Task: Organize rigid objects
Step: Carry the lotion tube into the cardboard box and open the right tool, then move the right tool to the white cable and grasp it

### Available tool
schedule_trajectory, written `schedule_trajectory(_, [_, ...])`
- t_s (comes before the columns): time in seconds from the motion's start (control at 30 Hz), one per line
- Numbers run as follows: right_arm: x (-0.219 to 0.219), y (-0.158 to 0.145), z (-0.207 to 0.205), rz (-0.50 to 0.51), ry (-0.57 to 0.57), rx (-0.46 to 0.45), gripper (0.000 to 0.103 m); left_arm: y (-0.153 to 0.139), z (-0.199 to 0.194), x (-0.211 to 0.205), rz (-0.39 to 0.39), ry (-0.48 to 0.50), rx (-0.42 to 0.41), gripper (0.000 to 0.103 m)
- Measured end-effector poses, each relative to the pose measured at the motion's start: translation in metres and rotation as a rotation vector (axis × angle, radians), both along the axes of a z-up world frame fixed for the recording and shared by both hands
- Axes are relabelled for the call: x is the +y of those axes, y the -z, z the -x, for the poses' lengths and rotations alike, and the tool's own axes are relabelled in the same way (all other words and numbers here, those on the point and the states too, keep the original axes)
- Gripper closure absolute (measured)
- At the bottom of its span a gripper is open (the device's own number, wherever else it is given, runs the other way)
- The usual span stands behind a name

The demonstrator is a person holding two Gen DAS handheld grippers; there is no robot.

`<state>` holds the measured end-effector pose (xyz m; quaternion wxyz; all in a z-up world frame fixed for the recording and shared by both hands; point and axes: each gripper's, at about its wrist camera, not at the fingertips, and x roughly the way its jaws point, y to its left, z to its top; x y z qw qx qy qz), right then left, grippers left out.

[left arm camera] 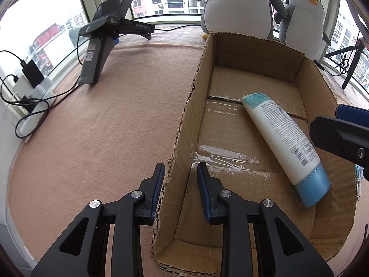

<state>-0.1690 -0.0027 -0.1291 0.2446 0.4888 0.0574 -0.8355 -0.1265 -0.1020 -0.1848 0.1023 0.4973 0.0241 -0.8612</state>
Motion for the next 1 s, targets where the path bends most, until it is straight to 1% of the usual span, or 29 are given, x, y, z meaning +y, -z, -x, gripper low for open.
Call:
schedule_trajectory(0.17, [0.015, -0.004, -0.006, 0.012, 0.022, -0.005, 0.029, 0.0, 0.0, 0.0, 0.003, 0.001, 0.0, 0.076])
schedule_trajectory(0.27, [0.033, -0.009, -0.011, 0.029, 0.05, -0.007, 0.029, 0.0, 0.0, 0.0, 0.005, 0.0, 0.001, 0.076])
schedule_trajectory(0.47, [0.08, -0.018, -0.02, 0.063, 0.144, -0.019, 0.029, 0.0, 0.0, 0.001, 0.007, 0.002, 0.002, 0.076])
schedule_trajectory(0.67, [0.127, -0.024, -0.028, 0.063, 0.238, -0.025, 0.029, 0.0, 0.0, 0.001, 0.005, 0.002, 0.002, 0.076])
schedule_trajectory(0.8, [0.157, -0.018, -0.032, 0.063, 0.311, -0.058, 0.029, 0.0, 0.0, 0.001, 0.006, 0.001, 0.002, 0.076])
schedule_trajectory(1.0, [0.192, 0.004, -0.034, 0.083, 0.402, -0.151, 0.03, -0.001, 0.0, 0.001, 0.004, 0.002, 0.004, 0.076])
